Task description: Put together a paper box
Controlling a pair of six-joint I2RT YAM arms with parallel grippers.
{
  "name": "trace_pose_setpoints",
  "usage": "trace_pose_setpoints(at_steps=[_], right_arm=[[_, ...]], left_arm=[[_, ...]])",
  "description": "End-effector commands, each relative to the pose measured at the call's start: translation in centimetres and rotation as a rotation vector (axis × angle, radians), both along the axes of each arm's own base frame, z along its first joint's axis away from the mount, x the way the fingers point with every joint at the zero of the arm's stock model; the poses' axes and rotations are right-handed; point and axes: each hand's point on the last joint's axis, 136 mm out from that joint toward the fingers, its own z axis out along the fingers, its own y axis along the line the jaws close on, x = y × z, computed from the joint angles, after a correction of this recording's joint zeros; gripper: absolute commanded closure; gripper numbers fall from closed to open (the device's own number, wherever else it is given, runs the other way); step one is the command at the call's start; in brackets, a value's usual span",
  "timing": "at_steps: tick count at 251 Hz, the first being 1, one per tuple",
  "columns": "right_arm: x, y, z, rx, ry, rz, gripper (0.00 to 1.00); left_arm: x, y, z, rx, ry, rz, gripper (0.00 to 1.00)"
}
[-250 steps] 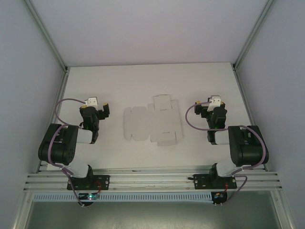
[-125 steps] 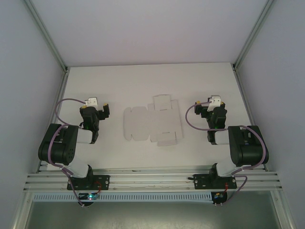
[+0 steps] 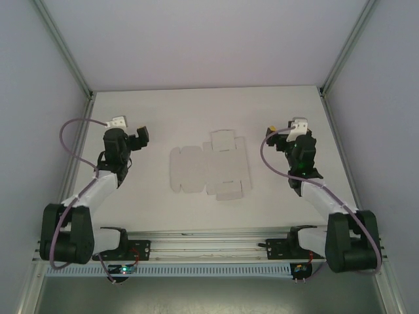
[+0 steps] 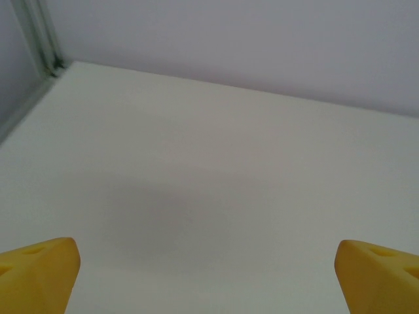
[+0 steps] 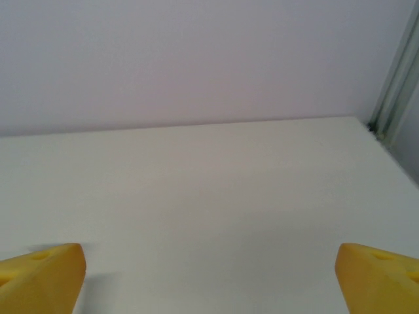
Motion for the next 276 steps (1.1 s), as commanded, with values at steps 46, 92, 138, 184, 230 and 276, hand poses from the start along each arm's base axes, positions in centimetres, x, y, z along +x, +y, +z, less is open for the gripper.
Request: trace_pose_setpoints(at_steps=[46,92,138,184,230,276], right_arm=[[-5.4,13.1,-5.8,0.152,0.551,0.378,0.29],[-5.3,15.9,-9.9,0.156,0.682,0.421,0.45],[-5.1,14.8,-14.1,0.154,0.793,0.342,0.49],[-5.7,13.5,-18.1,0.184,0.882,0.281,0.53],[-6.3,12.5,-20.0,0.207,0.912,0.245,0.53],[-6.6,12.8,-21.0,0.227,0.929,0.262,0.53]], left_arm=[[-5.5,-8.5,-5.2,-0.324,0.424,-0.179,0.0],[-6.2,-11.8,-6.2,-0.372,0.467,-0.266,0.0],[-6.8,-12.8,-8.4,-0.419,0.548,-0.292,0.0],[-6.9,-14.2,-9.8,-0.494,0.574,-0.345,0.0],[-6.4,-15.7,-10.8,-0.553,0.599,-0.39,0.0],[-5.0,-19.0,-10.5,-0.67,0.571,-0.523,0.0]])
